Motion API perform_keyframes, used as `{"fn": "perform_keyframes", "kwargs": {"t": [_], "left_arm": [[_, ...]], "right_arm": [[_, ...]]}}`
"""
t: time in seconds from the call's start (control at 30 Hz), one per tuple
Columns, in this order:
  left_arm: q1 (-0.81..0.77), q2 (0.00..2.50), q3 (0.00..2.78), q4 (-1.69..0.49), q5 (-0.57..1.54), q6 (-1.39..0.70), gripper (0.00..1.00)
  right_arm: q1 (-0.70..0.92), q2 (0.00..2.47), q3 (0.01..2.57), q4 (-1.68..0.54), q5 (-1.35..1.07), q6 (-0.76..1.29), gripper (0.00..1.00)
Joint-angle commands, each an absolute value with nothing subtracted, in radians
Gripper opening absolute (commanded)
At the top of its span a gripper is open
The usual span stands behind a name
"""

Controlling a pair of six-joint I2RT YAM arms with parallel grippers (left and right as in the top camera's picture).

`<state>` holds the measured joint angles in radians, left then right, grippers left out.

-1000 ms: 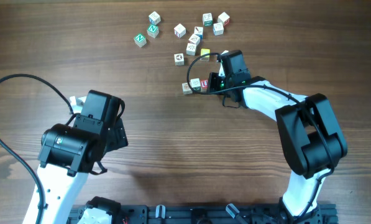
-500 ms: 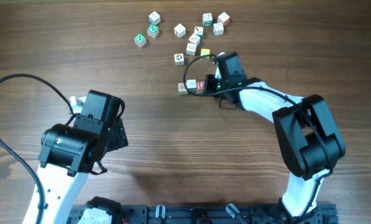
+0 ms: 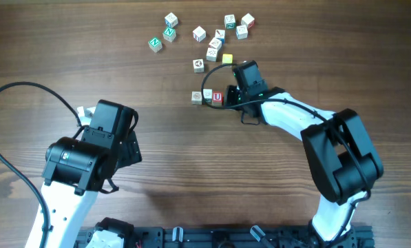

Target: Form a horizontal line

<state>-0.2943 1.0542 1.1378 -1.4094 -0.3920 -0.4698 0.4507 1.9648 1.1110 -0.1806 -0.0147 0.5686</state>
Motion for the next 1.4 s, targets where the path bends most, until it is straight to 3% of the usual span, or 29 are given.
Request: {"fn": "perform_keyframes", "kwargs": {"t": [0.0, 0.2, 0.63, 1.07, 1.37], "left_arm": [[-0.290, 1.047, 1.132, -1.407, -0.394, -0.486, 1.00], [-0.290, 1.047, 1.132, -1.407, -0.394, -0.486, 1.00], [-0.290, 1.047, 1.132, -1.407, -0.394, -0.486, 1.00], [-0.290, 1.047, 1.132, -1.407, -0.394, -0.486, 1.00], [-0.290, 1.047, 1.132, -1.407, -0.394, -0.486, 1.00]], "right_arm": [[0.450, 1.848, 1.102, -0.207, 0.099, 0.575, 0.04], [0.451, 1.735, 1.102, -0.156, 0.075, 0.576, 0.04], [0.451, 1.819, 1.115, 0.072, -0.036, 0.614, 0.05], [0.485, 2.030, 1.419, -0.116, -0.106, 0.631, 0.05], [0.535, 2.104, 1.467, -0.192, -0.106, 0.632, 0.05]]}}
